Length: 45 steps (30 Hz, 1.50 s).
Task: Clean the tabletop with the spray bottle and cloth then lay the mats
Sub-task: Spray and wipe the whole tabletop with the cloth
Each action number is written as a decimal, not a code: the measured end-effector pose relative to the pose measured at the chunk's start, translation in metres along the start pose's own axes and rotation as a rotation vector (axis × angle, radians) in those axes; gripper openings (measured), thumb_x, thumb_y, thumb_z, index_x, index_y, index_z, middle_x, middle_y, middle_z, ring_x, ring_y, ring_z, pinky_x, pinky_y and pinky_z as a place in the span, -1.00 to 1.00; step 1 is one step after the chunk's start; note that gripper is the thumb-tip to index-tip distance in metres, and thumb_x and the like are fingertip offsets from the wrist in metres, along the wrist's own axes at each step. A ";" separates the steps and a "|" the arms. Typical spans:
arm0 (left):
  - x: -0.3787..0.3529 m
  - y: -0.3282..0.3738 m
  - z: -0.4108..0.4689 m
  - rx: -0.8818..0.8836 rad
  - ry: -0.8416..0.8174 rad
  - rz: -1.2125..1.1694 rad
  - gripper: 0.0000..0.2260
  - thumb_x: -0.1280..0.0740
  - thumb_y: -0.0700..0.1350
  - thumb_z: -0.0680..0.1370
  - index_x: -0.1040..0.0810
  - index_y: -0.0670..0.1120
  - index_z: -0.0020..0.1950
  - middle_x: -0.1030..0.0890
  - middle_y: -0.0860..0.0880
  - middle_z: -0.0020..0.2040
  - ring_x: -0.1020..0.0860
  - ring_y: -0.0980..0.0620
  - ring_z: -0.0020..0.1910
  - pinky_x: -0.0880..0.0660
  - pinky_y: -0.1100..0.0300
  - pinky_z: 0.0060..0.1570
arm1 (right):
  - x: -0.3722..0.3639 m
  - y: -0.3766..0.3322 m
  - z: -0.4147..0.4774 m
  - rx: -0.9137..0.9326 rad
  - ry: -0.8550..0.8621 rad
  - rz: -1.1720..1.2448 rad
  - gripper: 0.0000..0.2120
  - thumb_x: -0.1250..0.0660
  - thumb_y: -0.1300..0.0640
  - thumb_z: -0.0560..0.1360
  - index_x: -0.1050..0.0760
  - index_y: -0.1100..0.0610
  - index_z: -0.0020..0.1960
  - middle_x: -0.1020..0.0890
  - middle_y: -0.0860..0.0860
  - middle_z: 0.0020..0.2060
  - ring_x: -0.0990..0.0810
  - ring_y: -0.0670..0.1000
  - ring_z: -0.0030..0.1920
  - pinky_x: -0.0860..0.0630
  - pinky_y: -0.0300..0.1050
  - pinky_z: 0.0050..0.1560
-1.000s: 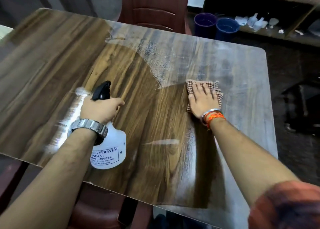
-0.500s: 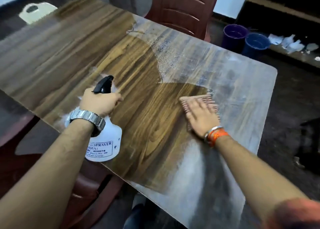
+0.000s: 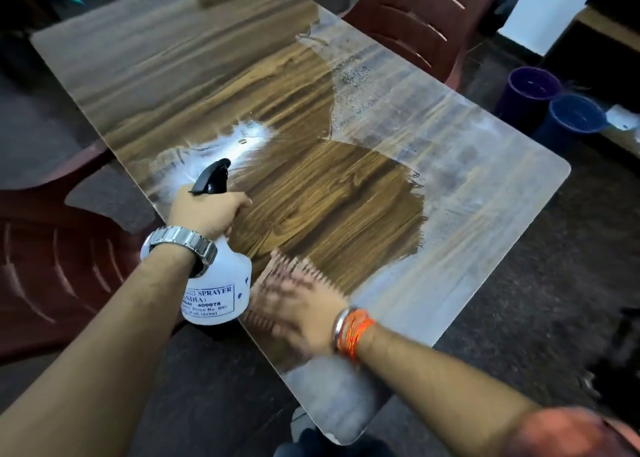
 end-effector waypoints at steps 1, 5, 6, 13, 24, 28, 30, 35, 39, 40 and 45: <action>0.004 -0.002 -0.002 0.004 0.016 0.010 -0.81 -0.50 -0.07 0.39 -0.56 -0.12 -0.32 -0.54 -0.09 -0.44 -0.41 0.05 -0.62 -0.36 0.31 -0.53 | 0.005 0.025 0.008 -0.108 0.024 -0.013 -0.47 -0.01 -0.16 0.57 -0.16 -0.07 0.51 -0.28 -0.10 0.48 -0.14 0.04 0.51 0.04 0.18 0.48; 0.020 -0.013 -0.015 0.002 0.089 -0.018 -0.80 -0.50 -0.07 0.38 -0.56 -0.14 -0.33 -0.56 -0.12 -0.43 -0.42 -0.01 -0.59 -0.43 0.18 -0.38 | 0.019 0.043 0.039 -0.413 0.054 0.022 -0.46 -0.02 -0.14 0.56 -0.15 -0.07 0.52 -0.22 -0.13 0.51 -0.11 0.03 0.52 0.12 0.16 0.46; 0.021 -0.015 -0.018 -0.001 0.091 -0.016 -0.80 -0.49 -0.09 0.38 -0.54 -0.14 -0.34 -0.54 -0.12 -0.45 -0.41 -0.01 -0.59 -0.42 0.19 -0.39 | 0.017 0.024 0.034 -0.326 0.055 0.018 -0.46 -0.03 -0.14 0.56 -0.16 -0.06 0.52 -0.25 -0.12 0.49 -0.13 0.05 0.51 0.10 0.19 0.47; 0.002 -0.021 -0.042 0.018 0.039 -0.021 -0.81 -0.50 -0.06 0.39 -0.57 -0.15 -0.27 -0.55 -0.12 -0.41 -0.46 -0.03 -0.49 -0.42 0.19 -0.36 | -0.008 -0.043 -0.087 0.081 -0.074 0.068 -0.48 0.01 -0.16 0.60 -0.01 -0.14 0.54 -0.08 -0.18 0.52 0.07 -0.06 0.53 0.22 0.09 0.48; -0.067 -0.014 -0.116 0.127 0.145 -0.016 -0.80 -0.49 -0.05 0.41 -0.53 -0.11 -0.30 -0.51 -0.05 -0.48 -0.42 0.03 -0.60 -0.31 0.33 -0.59 | 0.015 0.105 -0.119 -0.627 0.091 0.064 -0.41 -0.01 -0.14 0.53 -0.10 -0.06 0.54 -0.16 -0.12 0.52 -0.08 0.05 0.53 0.05 0.19 0.47; -0.081 -0.032 -0.154 0.216 0.235 -0.065 -0.81 -0.50 -0.06 0.40 -0.55 -0.11 -0.27 -0.52 -0.05 -0.46 -0.42 0.00 -0.55 -0.31 0.36 -0.62 | -0.002 0.015 -0.115 -0.226 -0.004 0.114 -0.39 -0.09 -0.13 0.53 -0.08 -0.04 0.54 -0.13 -0.11 0.53 -0.01 0.07 0.54 0.14 0.18 0.49; -0.083 -0.045 -0.176 0.256 0.291 -0.080 -0.81 -0.52 -0.05 0.39 -0.57 -0.11 -0.23 -0.54 -0.06 -0.42 -0.44 0.00 -0.50 -0.34 0.29 -0.54 | -0.013 -0.044 -0.121 0.018 -0.110 0.077 -0.32 -0.15 -0.17 0.46 -0.11 -0.03 0.54 -0.20 -0.08 0.51 0.01 0.09 0.53 0.15 0.21 0.48; -0.094 -0.057 -0.203 0.315 0.332 -0.103 -0.80 -0.55 -0.07 0.39 -0.62 -0.16 -0.19 -0.60 -0.11 -0.30 -0.48 -0.03 -0.41 -0.38 0.18 -0.38 | -0.012 -0.043 -0.137 0.220 -0.103 0.084 -0.44 -0.09 -0.08 0.54 -0.13 -0.05 0.52 -0.21 -0.12 0.50 -0.02 0.02 0.53 0.15 0.12 0.50; -0.113 -0.059 -0.211 0.308 0.223 -0.132 -0.84 -0.52 -0.09 0.43 -0.63 -0.16 -0.17 -0.54 -0.12 -0.37 -0.44 -0.05 -0.44 -0.38 0.17 -0.34 | 0.006 0.096 -0.154 -0.179 0.047 0.066 -0.45 0.01 -0.14 0.56 -0.11 -0.08 0.53 -0.18 -0.13 0.52 -0.13 0.02 0.52 0.03 0.06 0.49; -0.118 -0.059 -0.212 0.309 0.209 -0.133 -0.83 -0.52 -0.07 0.43 -0.63 -0.16 -0.18 -0.53 -0.10 -0.40 -0.44 -0.05 -0.45 -0.38 0.17 -0.34 | 0.010 0.140 -0.163 -0.321 0.082 0.055 -0.44 0.04 -0.15 0.54 -0.13 -0.07 0.52 -0.22 -0.11 0.51 -0.18 0.04 0.50 -0.02 0.07 0.48; -0.133 -0.055 -0.215 0.298 0.179 -0.176 -0.75 -0.51 -0.04 0.45 -0.64 -0.23 -0.19 -0.49 -0.08 -0.51 -0.41 -0.03 -0.55 -0.38 0.20 -0.37 | 0.029 0.206 -0.179 -0.721 0.164 0.068 -0.42 0.02 -0.13 0.52 -0.19 -0.02 0.51 -0.29 -0.05 0.48 -0.22 0.10 0.48 -0.07 0.22 0.46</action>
Point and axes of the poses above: each hand's wrist, its own z-axis towards the middle knuckle, its own x-axis out of the back of the hand, y = z × x, the point moved 5 cm from there along z, towards the middle knuckle
